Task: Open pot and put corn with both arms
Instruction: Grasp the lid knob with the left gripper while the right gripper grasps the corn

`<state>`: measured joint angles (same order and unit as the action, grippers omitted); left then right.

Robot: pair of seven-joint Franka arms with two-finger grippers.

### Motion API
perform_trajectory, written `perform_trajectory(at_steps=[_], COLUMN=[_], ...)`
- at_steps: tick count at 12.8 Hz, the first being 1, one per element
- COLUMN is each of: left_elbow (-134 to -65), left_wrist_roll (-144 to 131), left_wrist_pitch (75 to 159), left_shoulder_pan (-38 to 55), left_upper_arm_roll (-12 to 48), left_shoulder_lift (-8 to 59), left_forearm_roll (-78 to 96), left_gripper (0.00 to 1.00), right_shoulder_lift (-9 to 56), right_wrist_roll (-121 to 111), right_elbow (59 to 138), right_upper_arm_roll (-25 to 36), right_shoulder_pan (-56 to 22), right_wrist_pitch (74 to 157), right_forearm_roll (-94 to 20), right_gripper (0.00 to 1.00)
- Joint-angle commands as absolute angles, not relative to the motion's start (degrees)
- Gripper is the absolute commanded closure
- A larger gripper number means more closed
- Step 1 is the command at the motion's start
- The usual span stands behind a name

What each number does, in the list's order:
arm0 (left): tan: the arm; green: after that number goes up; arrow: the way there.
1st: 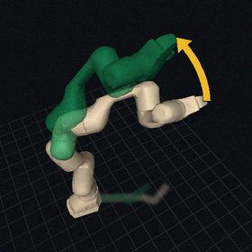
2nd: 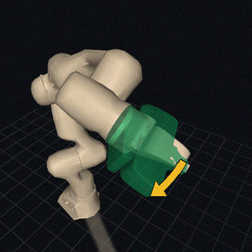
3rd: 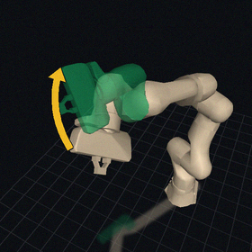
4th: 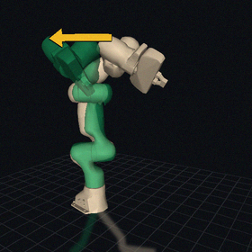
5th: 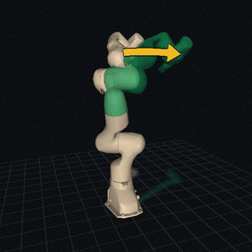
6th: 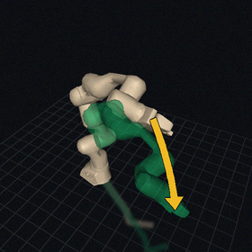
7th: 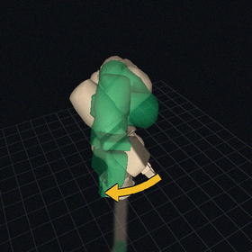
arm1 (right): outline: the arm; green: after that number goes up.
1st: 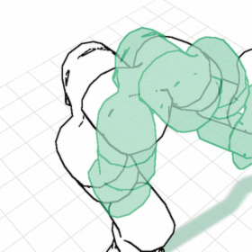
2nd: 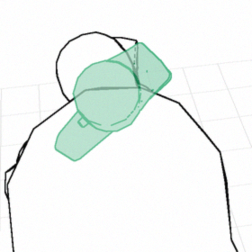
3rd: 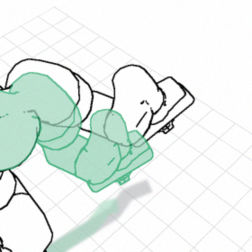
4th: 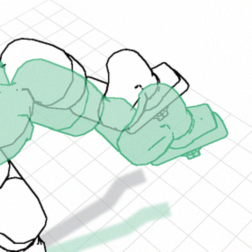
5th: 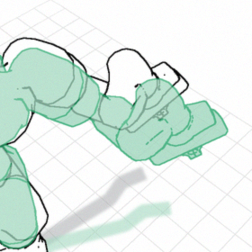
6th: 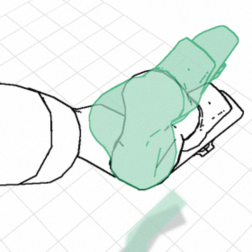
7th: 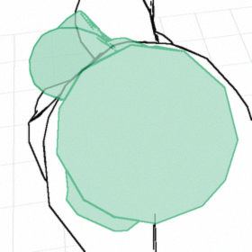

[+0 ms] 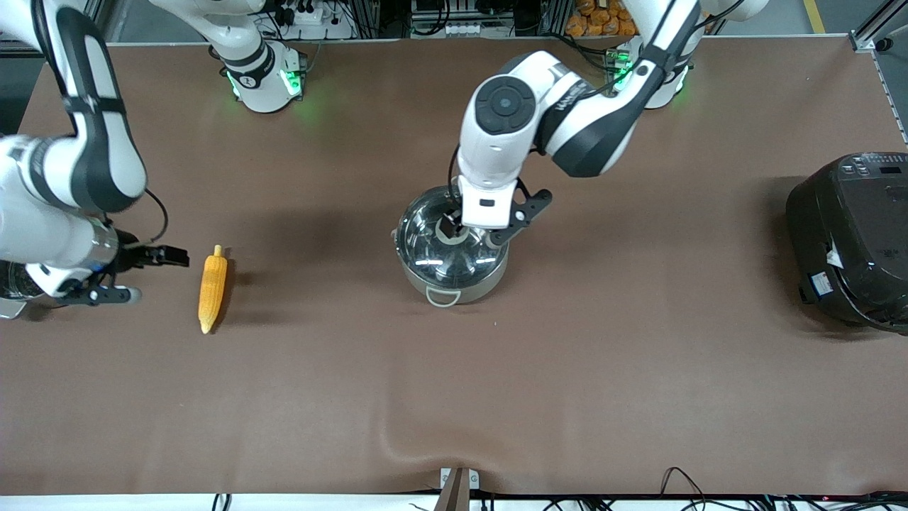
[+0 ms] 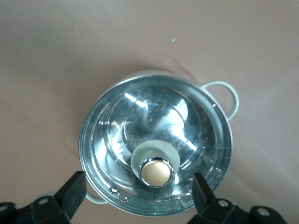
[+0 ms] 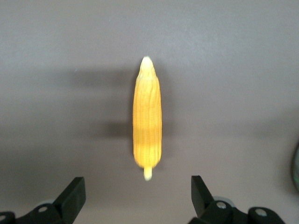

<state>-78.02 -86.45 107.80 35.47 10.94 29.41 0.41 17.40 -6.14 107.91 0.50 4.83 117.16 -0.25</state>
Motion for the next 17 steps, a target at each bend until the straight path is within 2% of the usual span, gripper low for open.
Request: perform_trajectory(at_steps=[1, 3, 6, 13, 14, 15, 17], left_elbow=[-75.85, -75.5, -73.83, -73.83, -73.83, -73.83, -73.83], left_wrist_roll=[-89.73, -92.97, -93.78, -93.78, -93.78, -93.78, -93.69], left_wrist_pitch=[108.19, 110.73, 111.53, 111.88, 111.97, 112.06, 112.93], left_shoulder_pan=[38.22, 40.07, 46.04, 46.49, 46.49, 46.49, 46.49], left_upper_arm_roll=[10.11, 9.06, 2.92, 2.29, 2.29, 2.29, 2.29], left_shoulder_lift=[32.77, 35.14, 37.26, 38.23, 38.41, 38.58, 38.67], left_forearm_roll=[-2.19, -3.42, -3.87, -3.96, -3.87, -3.95, -3.96], left_gripper=[0.0, 0.0, 0.0, 0.0, 0.0, 0.0, 0.0], right_shoulder_lift=[17.48, 20.64, 24.6, 28.91, 28.92, 29.0, 29.09], right_wrist_roll=[-6.77, -6.77, -6.77, -7.99, -8.35, -8.35, -8.35], right_elbow=[114.76, 115.58, 115.58, 115.66, 115.66, 115.66, 115.66], right_upper_arm_roll=[0.09, 0.09, 0.09, 0.09, 0.17, 0.09, 0.09], right_shoulder_pan=[5.45, 5.45, 5.62, 6.5, 6.42, 6.42, 6.07], right_wrist_pitch=[127.4, 130.25, 132.18, 133.59, 133.68, 133.68, 133.68], right_forearm_roll=[-0.62, -0.62, -0.62, -0.53, -0.53, -0.53, -0.53], right_gripper=[0.0, 0.0, 0.0, 0.0, 0.63, 1.0, 1.0])
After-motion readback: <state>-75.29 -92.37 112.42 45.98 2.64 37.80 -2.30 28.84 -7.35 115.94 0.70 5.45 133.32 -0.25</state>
